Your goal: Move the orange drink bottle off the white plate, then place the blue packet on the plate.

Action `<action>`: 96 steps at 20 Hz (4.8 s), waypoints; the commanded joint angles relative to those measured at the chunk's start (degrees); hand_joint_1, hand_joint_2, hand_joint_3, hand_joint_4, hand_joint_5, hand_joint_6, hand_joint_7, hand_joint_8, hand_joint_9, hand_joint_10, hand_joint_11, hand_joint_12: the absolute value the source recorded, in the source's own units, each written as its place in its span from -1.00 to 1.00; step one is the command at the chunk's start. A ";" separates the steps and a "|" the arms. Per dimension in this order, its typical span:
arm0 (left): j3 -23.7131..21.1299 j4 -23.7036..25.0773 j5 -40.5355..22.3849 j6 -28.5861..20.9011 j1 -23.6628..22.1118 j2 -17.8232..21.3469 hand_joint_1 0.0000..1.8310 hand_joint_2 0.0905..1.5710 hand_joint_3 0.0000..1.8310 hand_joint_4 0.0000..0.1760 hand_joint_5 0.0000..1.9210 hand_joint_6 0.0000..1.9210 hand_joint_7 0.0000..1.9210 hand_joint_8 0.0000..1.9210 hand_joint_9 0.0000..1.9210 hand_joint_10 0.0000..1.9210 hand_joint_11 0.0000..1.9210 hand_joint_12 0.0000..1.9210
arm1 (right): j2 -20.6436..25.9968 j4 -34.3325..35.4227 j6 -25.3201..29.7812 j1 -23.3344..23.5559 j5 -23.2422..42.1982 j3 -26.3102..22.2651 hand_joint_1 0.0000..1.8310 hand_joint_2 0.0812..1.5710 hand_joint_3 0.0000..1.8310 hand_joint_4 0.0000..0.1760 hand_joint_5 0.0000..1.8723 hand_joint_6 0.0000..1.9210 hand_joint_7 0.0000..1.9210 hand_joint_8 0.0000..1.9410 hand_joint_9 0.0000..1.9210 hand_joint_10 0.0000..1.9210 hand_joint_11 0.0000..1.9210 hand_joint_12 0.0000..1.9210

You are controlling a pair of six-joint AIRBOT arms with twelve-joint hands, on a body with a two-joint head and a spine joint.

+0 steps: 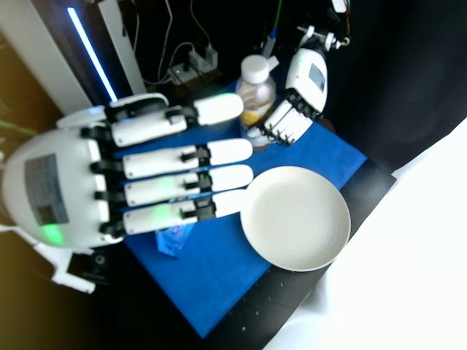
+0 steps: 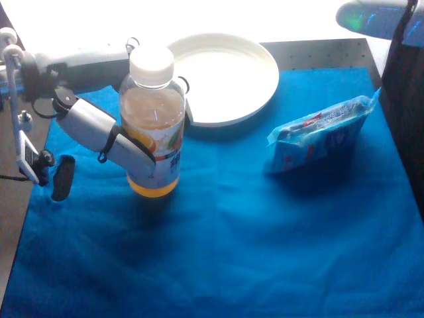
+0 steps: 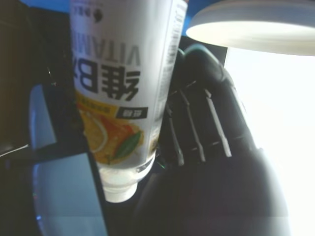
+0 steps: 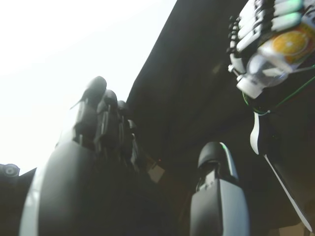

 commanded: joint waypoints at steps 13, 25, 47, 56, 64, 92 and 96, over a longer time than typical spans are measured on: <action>-0.78 -4.24 -4.94 -1.08 0.92 0.90 0.06 0.00 -0.99 -1.00 -0.52 -1.00 -0.43 -1.00 -0.39 -1.00 -0.62 -0.58 | -0.32 2.85 0.41 0.90 6.25 0.28 -0.34 0.28 -1.00 -0.11 -0.92 -1.00 -0.75 -0.99 -0.78 -1.00 -0.93 -0.51; -2.79 -3.16 -1.15 0.11 -0.08 5.91 -0.32 -0.26 -1.00 1.00 -1.00 -1.00 -1.00 -1.00 -1.00 -1.00 -1.00 -1.00 | -0.68 -0.97 2.42 0.94 3.65 1.58 -0.28 0.18 -1.00 0.47 -1.00 -1.00 -0.83 -1.00 -0.89 -1.00 -1.00 -0.61; -1.53 -8.62 7.35 6.03 -0.71 10.19 -0.37 -0.32 -0.99 1.00 -1.00 -1.00 -1.00 -1.00 -1.00 -1.00 -1.00 -1.00 | -1.81 -42.57 24.17 6.74 -17.34 6.30 -0.13 -0.39 -1.00 0.12 -0.59 -0.98 -0.85 -1.00 -0.90 -1.00 -1.00 -0.53; -0.16 -9.05 8.06 6.99 -2.17 9.27 -0.70 -0.21 -0.98 1.00 -1.00 -1.00 -1.00 -1.00 -1.00 -1.00 -1.00 -1.00 | -2.97 -46.55 24.16 6.72 -23.83 8.48 -0.16 -0.26 -0.99 -0.78 -0.59 -0.99 -0.76 -1.00 -0.87 -1.00 -1.00 -0.80; 0.13 -10.31 7.21 8.23 -2.65 8.69 -1.00 0.02 -0.98 1.00 -1.00 -1.00 -1.00 -1.00 -1.00 -1.00 -1.00 -1.00 | -6.39 -50.57 24.50 6.70 -26.45 10.36 -0.17 -0.21 -1.00 -0.60 -0.60 -1.00 -0.66 -1.00 -0.72 -1.00 -1.00 -0.21; 2.57 -14.44 12.30 13.07 -2.38 7.91 -1.00 0.01 -1.00 1.00 -1.00 -1.00 -1.00 -1.00 -1.00 -1.00 -1.00 -1.00 | -8.47 -53.98 24.54 14.98 -24.24 10.90 0.33 0.38 -1.00 -0.93 0.08 -0.10 0.03 0.09 -0.13 -0.04 -0.72 0.65; 3.01 -14.60 12.96 13.07 -2.39 7.64 -1.00 0.12 -0.98 1.00 -1.00 -1.00 -1.00 -1.00 -1.00 -1.00 -1.00 -1.00 | -9.87 -54.23 23.89 19.62 -24.43 12.84 0.37 0.43 -1.00 -1.00 0.04 -0.22 -0.03 0.35 -0.12 0.50 -0.28 0.82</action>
